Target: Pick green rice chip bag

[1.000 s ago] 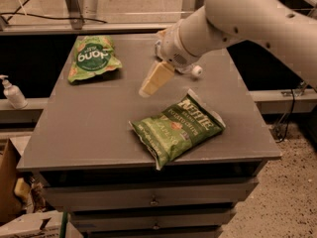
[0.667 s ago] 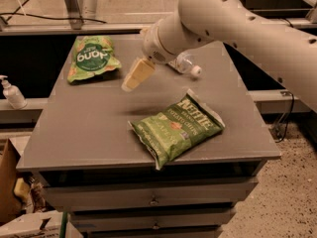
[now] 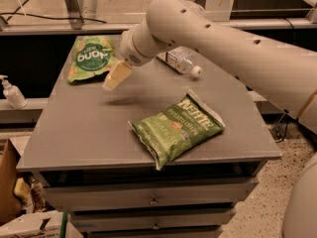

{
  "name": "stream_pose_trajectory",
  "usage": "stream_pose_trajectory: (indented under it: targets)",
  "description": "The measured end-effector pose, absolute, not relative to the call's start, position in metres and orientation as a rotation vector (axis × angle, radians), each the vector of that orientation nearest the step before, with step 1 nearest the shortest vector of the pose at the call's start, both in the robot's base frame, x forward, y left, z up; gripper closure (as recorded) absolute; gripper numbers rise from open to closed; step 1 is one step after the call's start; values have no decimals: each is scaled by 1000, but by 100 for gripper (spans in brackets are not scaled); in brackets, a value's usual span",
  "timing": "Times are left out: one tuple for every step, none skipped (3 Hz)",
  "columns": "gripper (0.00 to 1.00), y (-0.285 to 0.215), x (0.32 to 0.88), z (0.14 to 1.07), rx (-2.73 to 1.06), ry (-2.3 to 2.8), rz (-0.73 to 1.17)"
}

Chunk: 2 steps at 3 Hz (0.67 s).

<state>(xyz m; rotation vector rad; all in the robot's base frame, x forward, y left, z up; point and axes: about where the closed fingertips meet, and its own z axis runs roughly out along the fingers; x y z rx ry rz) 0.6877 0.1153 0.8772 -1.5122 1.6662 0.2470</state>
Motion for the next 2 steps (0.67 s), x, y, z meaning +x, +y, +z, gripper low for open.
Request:
stream_pose_trajectory:
  targets:
    - [0,125,702,871,-1496,1671,234]
    - [0,150,735,856,-1429,1726,249]
